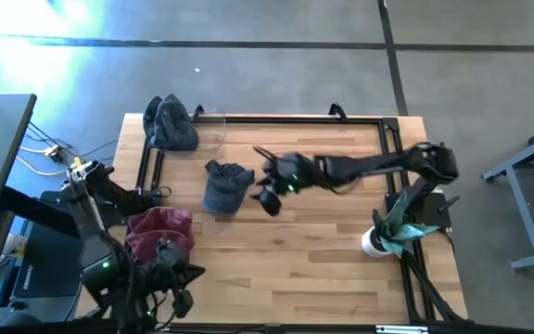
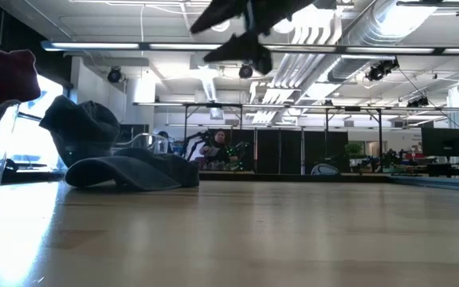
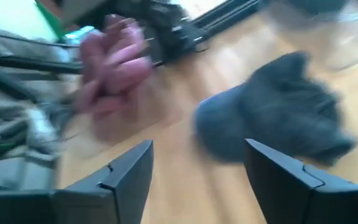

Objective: Pick & Place hat
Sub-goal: Put the blue cap into the top transparent bin

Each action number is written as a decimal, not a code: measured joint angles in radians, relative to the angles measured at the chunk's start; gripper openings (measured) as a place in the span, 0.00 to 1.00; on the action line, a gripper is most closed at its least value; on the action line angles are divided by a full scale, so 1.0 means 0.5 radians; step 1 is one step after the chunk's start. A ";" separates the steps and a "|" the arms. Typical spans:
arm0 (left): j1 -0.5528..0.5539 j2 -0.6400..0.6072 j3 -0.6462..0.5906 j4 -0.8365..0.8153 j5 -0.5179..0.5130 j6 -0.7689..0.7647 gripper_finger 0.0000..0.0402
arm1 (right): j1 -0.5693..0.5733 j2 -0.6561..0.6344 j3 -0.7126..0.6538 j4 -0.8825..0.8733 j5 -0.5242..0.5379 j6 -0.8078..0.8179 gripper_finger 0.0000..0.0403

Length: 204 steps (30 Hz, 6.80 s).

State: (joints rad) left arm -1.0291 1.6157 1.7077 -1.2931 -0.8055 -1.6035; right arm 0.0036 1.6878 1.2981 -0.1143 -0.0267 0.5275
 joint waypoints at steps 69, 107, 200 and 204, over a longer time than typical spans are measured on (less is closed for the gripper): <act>0.328 -0.208 0.001 -0.174 0.500 0.041 0.00 | -0.158 1.038 0.679 -0.852 -0.280 -0.997 0.48; 0.330 -0.217 0.001 -0.064 -0.119 0.019 0.00 | -0.022 0.062 -0.135 -0.591 0.400 -1.412 0.05; 0.121 -0.220 0.002 -0.190 0.300 0.395 0.00 | -0.148 0.468 0.045 -0.443 -0.210 0.343 0.63; 0.121 -0.220 0.002 -0.193 0.195 0.330 0.00 | -0.144 0.484 0.045 -0.480 -0.348 0.342 0.65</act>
State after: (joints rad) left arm -0.9684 1.5059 1.7084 -1.3897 -0.7081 -1.4387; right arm -0.0683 1.9297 1.3206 -0.3543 -0.2005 0.6983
